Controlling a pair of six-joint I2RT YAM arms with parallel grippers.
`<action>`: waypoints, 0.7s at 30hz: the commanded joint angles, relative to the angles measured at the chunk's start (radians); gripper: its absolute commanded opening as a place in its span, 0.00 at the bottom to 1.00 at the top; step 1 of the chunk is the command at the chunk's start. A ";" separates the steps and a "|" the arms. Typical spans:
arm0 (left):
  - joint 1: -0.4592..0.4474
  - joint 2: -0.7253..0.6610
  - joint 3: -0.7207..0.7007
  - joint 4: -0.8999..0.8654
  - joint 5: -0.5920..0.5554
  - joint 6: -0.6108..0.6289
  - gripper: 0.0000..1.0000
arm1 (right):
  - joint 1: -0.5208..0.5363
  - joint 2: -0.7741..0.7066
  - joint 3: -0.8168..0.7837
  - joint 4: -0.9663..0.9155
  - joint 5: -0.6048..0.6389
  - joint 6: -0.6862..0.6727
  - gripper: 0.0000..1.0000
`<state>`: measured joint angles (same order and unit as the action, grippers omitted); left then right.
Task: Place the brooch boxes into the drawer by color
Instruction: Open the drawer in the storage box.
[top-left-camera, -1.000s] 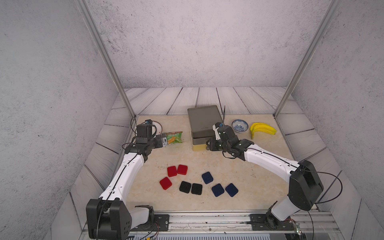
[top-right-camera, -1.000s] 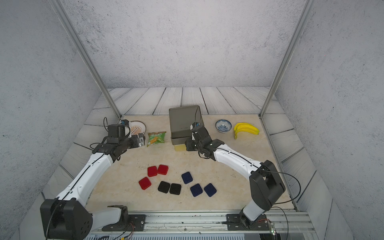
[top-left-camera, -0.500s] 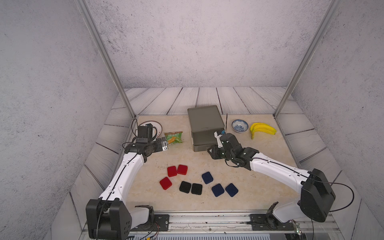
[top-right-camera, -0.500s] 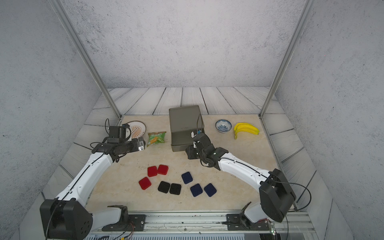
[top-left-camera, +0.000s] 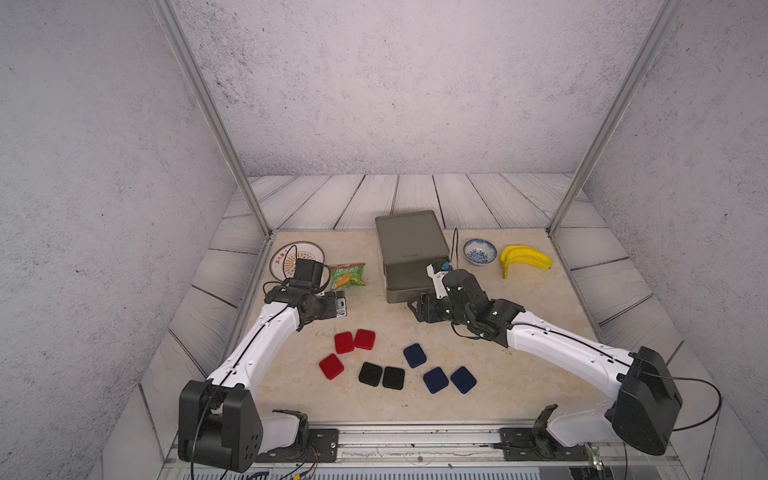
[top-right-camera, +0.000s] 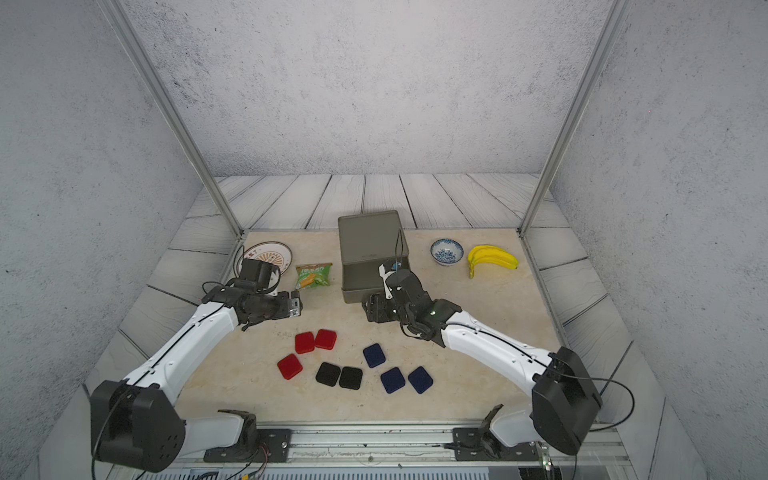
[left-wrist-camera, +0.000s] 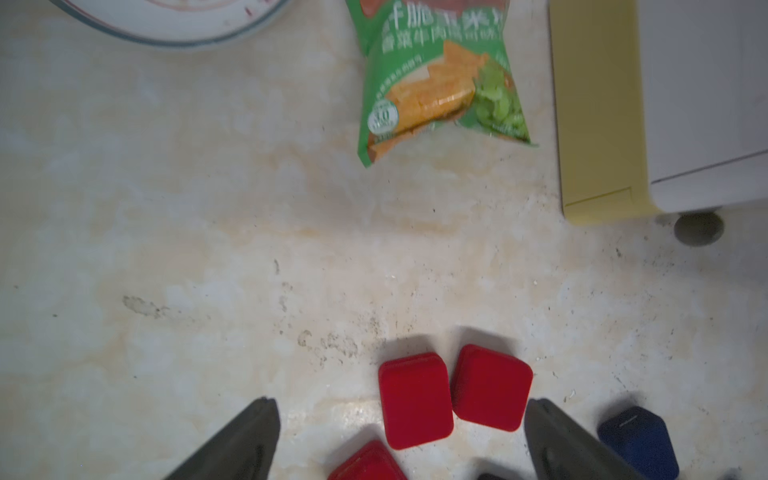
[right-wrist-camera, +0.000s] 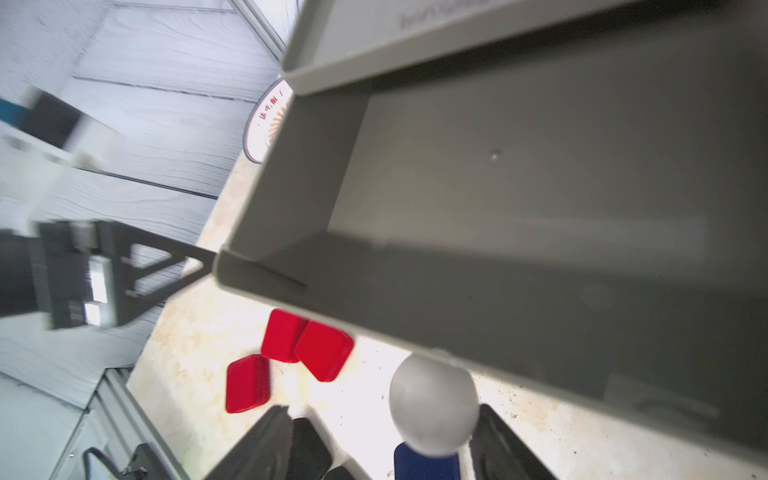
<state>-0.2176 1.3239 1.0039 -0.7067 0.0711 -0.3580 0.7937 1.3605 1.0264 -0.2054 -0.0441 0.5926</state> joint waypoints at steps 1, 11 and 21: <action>-0.026 0.062 0.022 -0.092 -0.028 -0.037 0.99 | 0.002 -0.074 -0.003 -0.040 0.039 -0.040 0.74; -0.034 0.155 -0.017 -0.072 -0.035 -0.103 1.00 | 0.002 -0.206 -0.056 -0.145 0.092 -0.113 0.74; -0.059 0.248 0.003 -0.045 -0.016 -0.133 0.99 | 0.002 -0.236 -0.083 -0.163 0.108 -0.126 0.73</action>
<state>-0.2604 1.5528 0.9947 -0.7521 0.0471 -0.4725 0.7937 1.1561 0.9504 -0.3531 0.0372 0.4885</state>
